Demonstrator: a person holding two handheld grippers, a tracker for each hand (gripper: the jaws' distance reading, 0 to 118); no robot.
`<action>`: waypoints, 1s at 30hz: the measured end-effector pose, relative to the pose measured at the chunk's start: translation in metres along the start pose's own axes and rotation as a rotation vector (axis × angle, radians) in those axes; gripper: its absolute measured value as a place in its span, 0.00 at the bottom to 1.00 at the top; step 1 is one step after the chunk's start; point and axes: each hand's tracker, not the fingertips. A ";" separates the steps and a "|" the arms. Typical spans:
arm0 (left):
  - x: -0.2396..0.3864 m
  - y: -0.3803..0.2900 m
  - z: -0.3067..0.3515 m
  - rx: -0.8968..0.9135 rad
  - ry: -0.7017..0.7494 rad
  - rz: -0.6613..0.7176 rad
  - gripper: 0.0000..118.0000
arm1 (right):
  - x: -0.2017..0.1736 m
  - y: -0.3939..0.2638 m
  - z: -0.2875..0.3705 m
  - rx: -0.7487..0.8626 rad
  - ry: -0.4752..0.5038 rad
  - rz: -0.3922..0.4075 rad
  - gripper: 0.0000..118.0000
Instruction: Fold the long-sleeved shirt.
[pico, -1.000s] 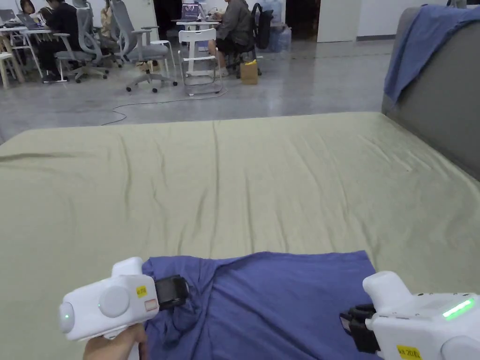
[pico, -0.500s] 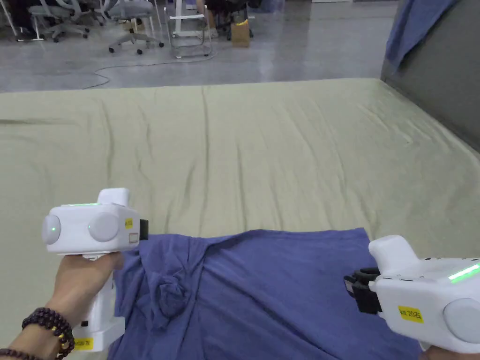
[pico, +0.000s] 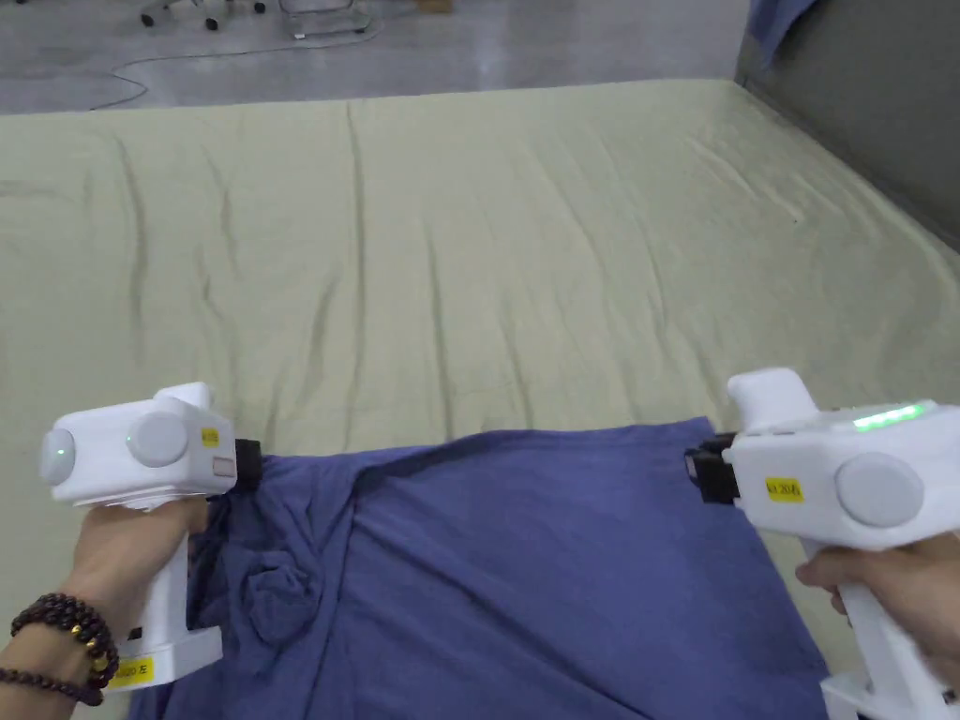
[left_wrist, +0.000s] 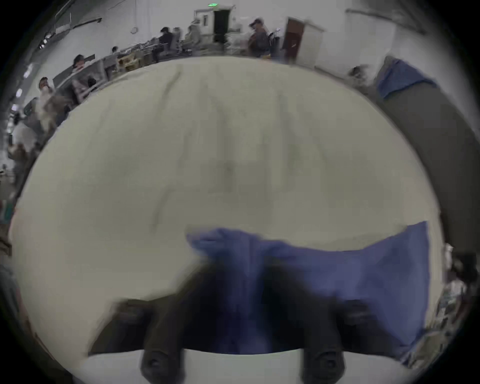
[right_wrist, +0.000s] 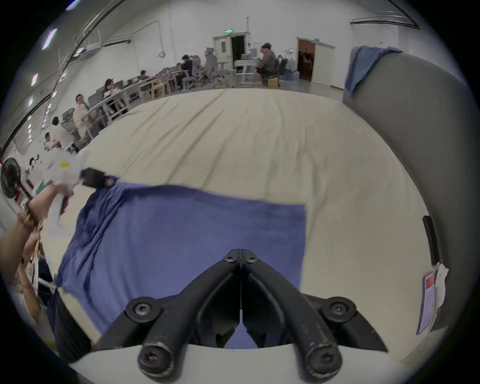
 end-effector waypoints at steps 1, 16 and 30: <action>0.012 -0.002 0.009 0.015 0.083 -0.040 0.06 | 0.007 0.014 -0.007 0.009 -0.027 -0.011 0.00; 0.004 0.001 0.032 0.060 0.052 -0.060 0.06 | 0.047 0.064 -0.140 -0.366 -0.033 -0.189 0.44; 0.003 -0.002 0.080 0.111 0.016 -0.093 0.06 | 0.035 0.063 -0.061 -0.177 0.013 -0.094 0.00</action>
